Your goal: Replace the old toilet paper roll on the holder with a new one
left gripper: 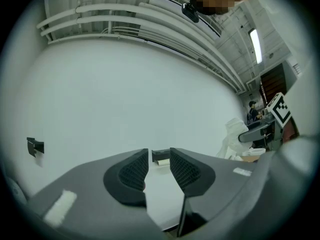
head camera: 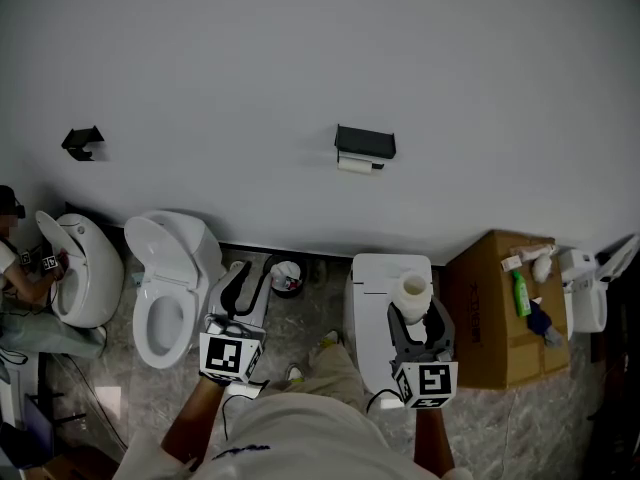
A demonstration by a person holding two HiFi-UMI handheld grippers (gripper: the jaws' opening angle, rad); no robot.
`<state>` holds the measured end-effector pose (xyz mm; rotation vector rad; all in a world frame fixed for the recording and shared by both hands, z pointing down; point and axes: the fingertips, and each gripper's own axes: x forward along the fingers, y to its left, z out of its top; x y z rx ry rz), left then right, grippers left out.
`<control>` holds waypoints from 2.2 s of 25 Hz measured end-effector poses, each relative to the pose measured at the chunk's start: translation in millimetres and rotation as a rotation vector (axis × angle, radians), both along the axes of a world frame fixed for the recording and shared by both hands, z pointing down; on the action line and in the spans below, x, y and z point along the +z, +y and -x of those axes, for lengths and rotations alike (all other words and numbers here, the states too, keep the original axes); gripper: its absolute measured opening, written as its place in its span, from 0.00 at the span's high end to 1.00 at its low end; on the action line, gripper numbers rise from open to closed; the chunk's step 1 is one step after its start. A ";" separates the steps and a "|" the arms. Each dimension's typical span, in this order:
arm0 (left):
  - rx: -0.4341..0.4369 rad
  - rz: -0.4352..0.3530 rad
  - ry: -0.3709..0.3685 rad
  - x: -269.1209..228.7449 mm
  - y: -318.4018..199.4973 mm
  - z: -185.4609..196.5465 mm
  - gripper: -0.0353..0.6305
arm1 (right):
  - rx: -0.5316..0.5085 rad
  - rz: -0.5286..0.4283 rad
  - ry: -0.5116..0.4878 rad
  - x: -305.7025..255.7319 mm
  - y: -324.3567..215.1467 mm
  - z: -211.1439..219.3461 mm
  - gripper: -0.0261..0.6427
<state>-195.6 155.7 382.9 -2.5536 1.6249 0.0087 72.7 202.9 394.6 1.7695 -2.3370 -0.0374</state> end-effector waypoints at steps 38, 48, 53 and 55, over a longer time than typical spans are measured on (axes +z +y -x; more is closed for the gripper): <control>0.222 0.045 0.003 14.3 -9.5 -52.4 0.17 | 0.129 0.031 0.014 10.7 12.4 -24.0 0.54; 0.243 0.036 0.020 10.4 -58.2 -76.0 0.18 | 0.093 0.087 0.036 18.5 -47.5 -34.1 0.54; 0.243 0.032 -0.074 15.3 -88.0 -85.5 0.18 | 0.081 0.089 0.024 21.5 -80.5 -31.1 0.54; 0.248 0.031 -0.117 19.7 -103.2 -90.1 0.18 | 0.080 0.088 0.019 23.0 -94.7 -32.1 0.54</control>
